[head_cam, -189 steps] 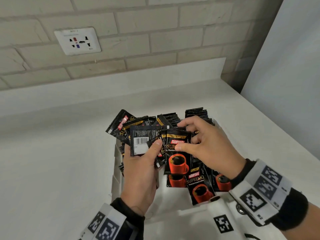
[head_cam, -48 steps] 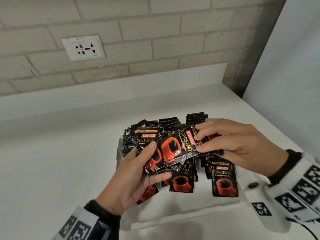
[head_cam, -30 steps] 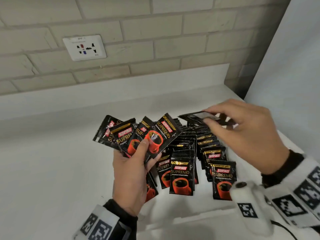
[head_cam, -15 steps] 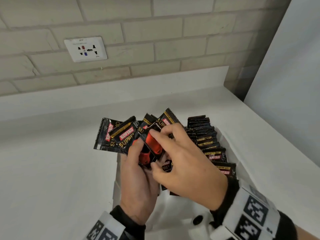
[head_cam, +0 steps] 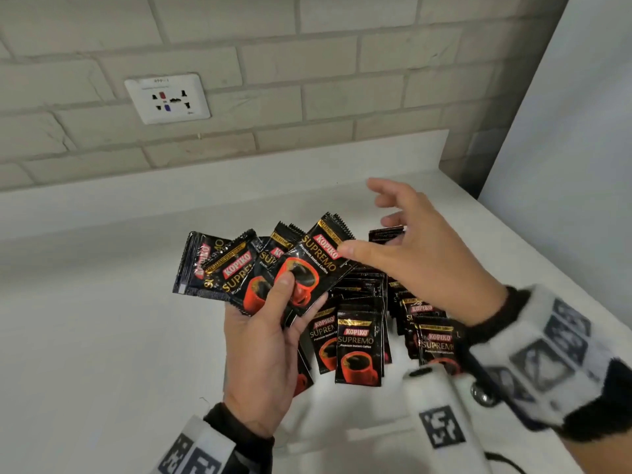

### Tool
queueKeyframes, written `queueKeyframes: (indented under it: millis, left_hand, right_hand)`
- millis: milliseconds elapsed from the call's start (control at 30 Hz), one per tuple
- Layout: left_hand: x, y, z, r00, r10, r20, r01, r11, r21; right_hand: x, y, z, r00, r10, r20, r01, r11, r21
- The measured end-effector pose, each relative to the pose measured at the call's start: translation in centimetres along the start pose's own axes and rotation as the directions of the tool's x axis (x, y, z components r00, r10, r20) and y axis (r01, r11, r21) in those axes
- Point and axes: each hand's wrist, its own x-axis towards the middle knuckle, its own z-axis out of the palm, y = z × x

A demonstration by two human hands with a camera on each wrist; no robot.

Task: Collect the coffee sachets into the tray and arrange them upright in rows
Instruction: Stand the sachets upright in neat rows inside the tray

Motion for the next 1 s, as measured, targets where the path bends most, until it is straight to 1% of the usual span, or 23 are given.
queueKeyframes:
  millis: [33,100,200,400,467,500,533,567,633,667,733,800,867,933,1000]
  left_hand:
    - [-0.1,0.0,0.1,1.0,-0.005,0.025,0.005,1.0,0.011]
    - [-0.2,-0.1,0.3,0.998,-0.018,0.064,0.016,0.999,0.032]
    - [-0.1,0.0,0.2,0.995,-0.015,0.098,0.011,0.999,0.048]
    - [0.8,0.9,-0.9,0.999,0.038,0.018,-0.039,0.998,0.053]
    - [1.2,1.4,-1.3,0.998,0.062,-0.003,-0.062,0.997,0.04]
    - [1.4,1.6,-1.5,0.998,0.069,-0.014,-0.068,0.997,0.035]
    - [1.6,1.8,-1.8,0.997,0.072,-0.02,-0.072,0.997,0.032]
    - [1.7,1.9,-2.0,0.997,0.072,-0.021,-0.072,0.997,0.032]
    - [1.8,2.1,-2.2,0.997,0.068,-0.02,-0.067,0.997,0.043]
    - [1.8,2.1,-2.2,0.998,0.067,-0.019,-0.066,0.997,0.051]
    - [1.7,2.2,-2.3,0.998,0.068,-0.015,-0.067,0.996,0.063]
    - [1.6,2.3,-2.4,0.997,0.071,-0.012,-0.07,0.995,0.073]
    - [1.5,2.4,-2.6,0.997,0.075,-0.015,-0.073,0.994,0.08]
    - [1.5,2.5,-2.7,0.997,0.072,-0.015,-0.07,0.994,0.079]
    - [1.5,2.5,-2.7,0.998,0.065,-0.009,-0.064,0.994,0.083]
  right_hand:
    - [0.5,0.0,-0.2,0.996,0.047,0.075,-0.05,0.998,0.03]
    - [1.0,-0.1,-0.3,0.983,0.067,0.172,-0.087,0.99,0.109]
    - [1.2,-0.3,-0.1,0.983,0.025,0.182,-0.052,0.988,0.145]
    - [2.0,0.4,-1.5,0.983,0.043,0.177,-0.077,0.979,0.189]
    - [2.0,0.9,-2.1,0.972,0.035,0.232,-0.063,0.991,0.114]
    - [1.9,1.1,-2.1,0.955,0.036,0.293,-0.05,0.998,0.039]
    - [1.8,1.4,-1.9,0.927,0.046,0.373,-0.024,0.998,-0.063]
    - [1.6,1.7,-1.5,0.886,0.063,0.459,0.022,0.984,-0.179]
    - [1.2,2.4,-0.3,0.8,0.105,0.59,0.151,0.917,-0.368]
    - [1.1,2.7,0.4,0.767,0.124,0.629,0.206,0.881,-0.425]
    - [0.9,3.1,1.4,0.726,0.158,0.669,0.275,0.825,-0.494]
    - [0.6,3.3,2.2,0.706,0.175,0.687,0.343,0.764,-0.547]
    - [0.4,3.4,2.9,0.698,0.174,0.695,0.414,0.694,-0.589]
    - [0.4,3.4,3.2,0.703,0.144,0.697,0.476,0.632,-0.611]
    - [0.6,3.3,3.1,0.72,0.089,0.688,0.515,0.597,-0.615]
